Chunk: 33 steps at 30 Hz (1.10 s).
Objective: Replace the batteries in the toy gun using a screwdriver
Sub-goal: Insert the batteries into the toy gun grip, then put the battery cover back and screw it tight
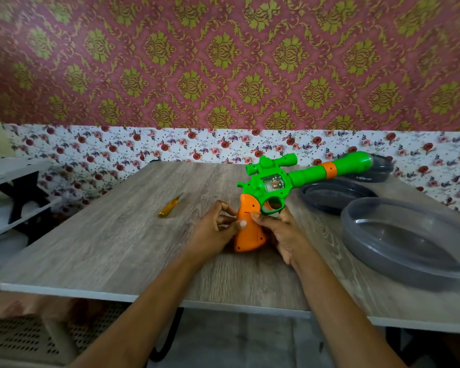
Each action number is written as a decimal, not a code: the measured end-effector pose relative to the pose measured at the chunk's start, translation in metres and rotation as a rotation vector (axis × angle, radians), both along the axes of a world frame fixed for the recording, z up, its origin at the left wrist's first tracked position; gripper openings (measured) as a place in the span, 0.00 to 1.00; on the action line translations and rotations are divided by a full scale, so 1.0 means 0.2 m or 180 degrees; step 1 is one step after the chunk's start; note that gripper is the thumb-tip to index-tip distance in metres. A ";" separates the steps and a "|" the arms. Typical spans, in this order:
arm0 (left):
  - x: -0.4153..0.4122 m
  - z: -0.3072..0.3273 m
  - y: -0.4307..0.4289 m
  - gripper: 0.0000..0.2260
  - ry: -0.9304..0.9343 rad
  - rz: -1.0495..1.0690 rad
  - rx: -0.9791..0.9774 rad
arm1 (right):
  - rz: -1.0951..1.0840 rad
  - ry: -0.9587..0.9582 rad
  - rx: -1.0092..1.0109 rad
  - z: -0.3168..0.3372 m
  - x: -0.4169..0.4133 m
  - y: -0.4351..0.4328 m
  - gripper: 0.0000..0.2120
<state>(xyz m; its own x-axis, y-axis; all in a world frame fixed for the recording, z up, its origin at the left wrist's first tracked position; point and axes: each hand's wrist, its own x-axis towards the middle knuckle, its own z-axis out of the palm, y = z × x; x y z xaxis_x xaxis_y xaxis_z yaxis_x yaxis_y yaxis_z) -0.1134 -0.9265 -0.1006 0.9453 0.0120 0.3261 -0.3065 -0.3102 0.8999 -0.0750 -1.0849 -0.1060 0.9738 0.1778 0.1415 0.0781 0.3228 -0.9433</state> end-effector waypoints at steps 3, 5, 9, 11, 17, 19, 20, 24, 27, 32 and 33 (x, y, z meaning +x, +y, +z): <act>0.01 0.00 0.00 0.08 0.0001 0.0018 0.0010 | -0.0037 0.0061 -0.0007 0.00 0.00 0.00 0.29; 0.00 0.00 0.00 0.06 -0.0051 0.0062 -0.0048 | -0.0032 0.0101 -0.0040 0.00 0.00 0.00 0.30; -0.01 0.02 0.00 0.03 -0.0203 0.0378 -0.0149 | -0.0017 0.0168 -0.0160 0.00 0.00 0.00 0.31; 0.00 0.02 0.01 0.06 -0.0213 0.0619 -0.0190 | -0.0020 0.0170 -0.0256 0.00 0.00 0.00 0.30; 0.15 0.09 0.08 0.07 -0.0371 0.1223 0.0356 | -0.0074 0.0143 -0.0260 -0.01 0.02 0.01 0.31; 0.24 0.14 0.14 0.06 -0.0439 0.1485 0.0865 | -0.0113 0.0120 -0.0228 -0.02 0.03 0.01 0.30; 0.30 0.15 0.18 0.08 -0.0399 0.1583 0.1066 | -0.0120 0.0122 -0.0205 -0.02 0.03 0.01 0.30; 0.54 0.14 0.29 0.09 -0.0036 0.1517 0.1887 | -0.0141 0.0113 -0.0101 -0.02 0.03 0.01 0.29; 0.65 0.11 0.28 0.09 0.0092 0.1152 0.2434 | -0.0113 0.0091 -0.0071 -0.02 0.04 0.01 0.28; 0.76 0.10 0.27 0.07 0.0273 0.1054 0.2708 | -0.0095 0.0100 -0.0084 -0.03 0.06 0.01 0.28; 0.77 0.10 0.27 0.07 0.0281 0.1044 0.2743 | -0.0097 0.0104 -0.0082 -0.04 0.07 0.01 0.28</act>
